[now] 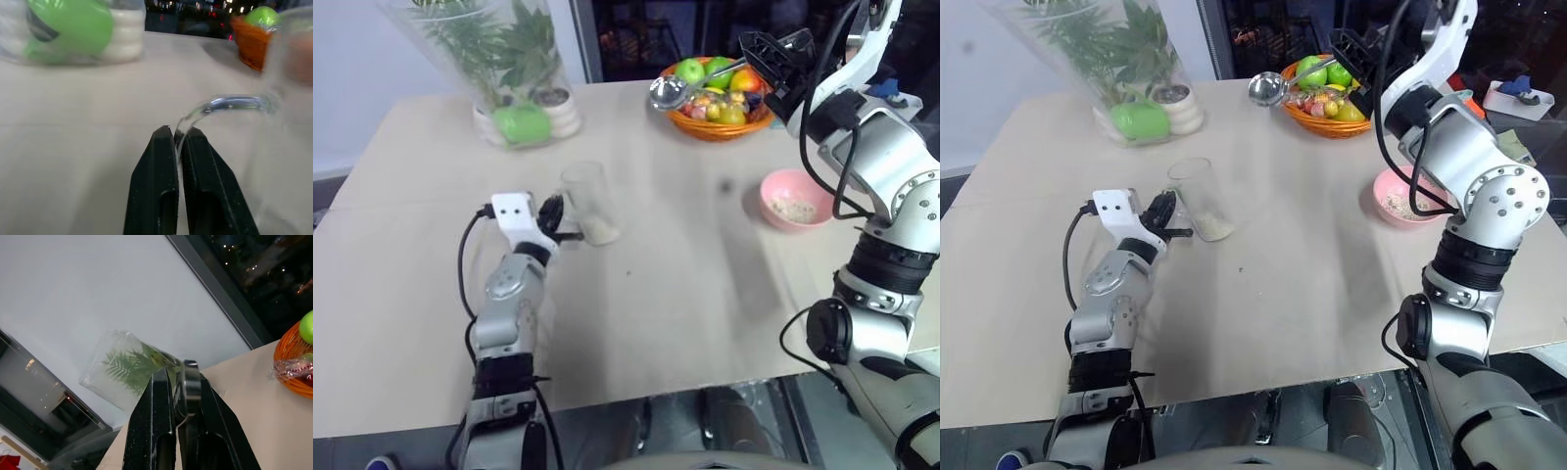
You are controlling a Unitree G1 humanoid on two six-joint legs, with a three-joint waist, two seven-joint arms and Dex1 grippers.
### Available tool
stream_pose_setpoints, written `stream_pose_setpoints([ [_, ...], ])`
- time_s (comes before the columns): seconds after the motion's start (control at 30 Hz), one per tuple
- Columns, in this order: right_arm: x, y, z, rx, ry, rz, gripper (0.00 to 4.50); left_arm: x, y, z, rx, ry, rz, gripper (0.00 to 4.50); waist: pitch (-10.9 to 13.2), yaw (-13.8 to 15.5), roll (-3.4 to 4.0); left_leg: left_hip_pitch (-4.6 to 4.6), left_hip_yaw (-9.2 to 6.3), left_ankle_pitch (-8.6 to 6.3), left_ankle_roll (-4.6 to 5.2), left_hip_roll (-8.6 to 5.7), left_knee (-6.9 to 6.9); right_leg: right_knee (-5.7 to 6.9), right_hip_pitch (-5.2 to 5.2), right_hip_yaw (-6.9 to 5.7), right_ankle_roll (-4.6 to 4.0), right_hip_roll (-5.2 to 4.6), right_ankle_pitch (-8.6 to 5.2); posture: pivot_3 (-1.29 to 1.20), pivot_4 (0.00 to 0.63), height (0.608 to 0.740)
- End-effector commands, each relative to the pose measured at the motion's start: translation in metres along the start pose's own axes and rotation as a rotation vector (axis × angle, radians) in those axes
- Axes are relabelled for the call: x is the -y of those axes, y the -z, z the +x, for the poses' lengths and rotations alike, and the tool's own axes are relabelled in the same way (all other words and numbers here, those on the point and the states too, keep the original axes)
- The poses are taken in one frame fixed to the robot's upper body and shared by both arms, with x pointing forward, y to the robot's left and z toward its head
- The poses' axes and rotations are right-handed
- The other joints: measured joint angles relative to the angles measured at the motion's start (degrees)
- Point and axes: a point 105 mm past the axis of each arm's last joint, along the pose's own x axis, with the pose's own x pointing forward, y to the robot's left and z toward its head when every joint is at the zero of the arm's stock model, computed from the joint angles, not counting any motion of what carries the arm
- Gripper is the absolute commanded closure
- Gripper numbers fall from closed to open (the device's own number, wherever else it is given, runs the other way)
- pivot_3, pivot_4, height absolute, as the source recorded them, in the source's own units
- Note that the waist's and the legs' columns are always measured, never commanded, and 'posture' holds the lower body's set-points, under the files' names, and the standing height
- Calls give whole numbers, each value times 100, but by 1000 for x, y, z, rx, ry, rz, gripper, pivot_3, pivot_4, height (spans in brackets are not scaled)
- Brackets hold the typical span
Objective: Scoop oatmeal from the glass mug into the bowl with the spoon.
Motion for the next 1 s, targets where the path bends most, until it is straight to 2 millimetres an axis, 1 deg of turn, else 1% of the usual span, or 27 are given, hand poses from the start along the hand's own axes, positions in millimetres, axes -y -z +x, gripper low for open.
stream_pose_setpoints([
  [0.03, -15, -9, -4, 37, -48, -39, 4500, 3, -19, 3, 83, 8, 29, 4479, 0, -4, 0, 0, 1, 0, 0, 0, 0, 0, 0, 1, 0, 0, 0, 0, 150, 740],
  [0.1, -18, -6, -4, 19, -51, -74, 4500, 4, -26, 4, 114, 8, 37, 4479, 0, -1, 0, 0, 0, 0, 0, 0, -1, -1, -1, 0, 0, 0, 0, 0, 150, 740],
  [0.23, -31, 4, -1, -34, -80, -192, 4500, 22, -67, 13, 269, 75, 184, 4479, 0, 14, -1, -6, -1, 0, 0, 0, 1, -1, -3, -3, 0, 0, 0, 0, 150, 740],
  [0.37, -42, 12, 3, -76, -120, -293, 4500, 40, -86, 21, 351, 136, 315, 4479, 0, 24, -1, -7, -1, 0, 0, -1, 2, -3, -2, -4, 0, -2, 0, 0, 150, 740],
  [0.43, -49, 15, 6, -91, -152, -321, 4500, 50, -92, 27, 383, 171, 368, 4479, 0, 21, -1, -7, 0, 0, 1, -2, 2, -6, -2, -3, 0, -2, 0, 0, 150, 740],
  [0.53, -56, 19, 12, -124, -184, -381, 4500, 70, -93, 38, 418, 243, 433, 4479, 0, 17, -1, -7, -1, 0, 1, -2, 0, -5, -4, -4, 0, -1, 0, 0, 150, 740],
  [0.67, -49, 22, 15, -160, -176, -448, 4500, 82, -96, 48, 456, 271, 454, 4479, 0, 18, -2, -8, -3, 0, 1, -2, 0, -7, -4, -6, 0, -2, 0, 0, 150, 740],
  [0.73, -46, 21, 16, -164, -167, -483, 4500, 84, -97, 53, 456, 262, 442, 4479, 0, 22, -2, -10, -2, 0, 1, -4, 0, -8, -4, -6, 1, -4, 0, 0, 150, 740],
  [0.87, -44, 3, 15, -113, -146, -485, 4500, 80, -91, 59, 427, 244, 429, 4479, 1, 1, -3, -16, -6, 0, 1, -4, 0, -7, -10, -8, 1, -5, 0, 0, 150, 740],
  [1.0, -49, -2, 15, -101, -152, -506, 4500, 80, -84, 63, 398, 248, 443, 4479, 1, -8, -3, -17, -5, 0, 1, -3, -1, -6, -15, -6, 1, -4, 0, 0, 150, 740],
])
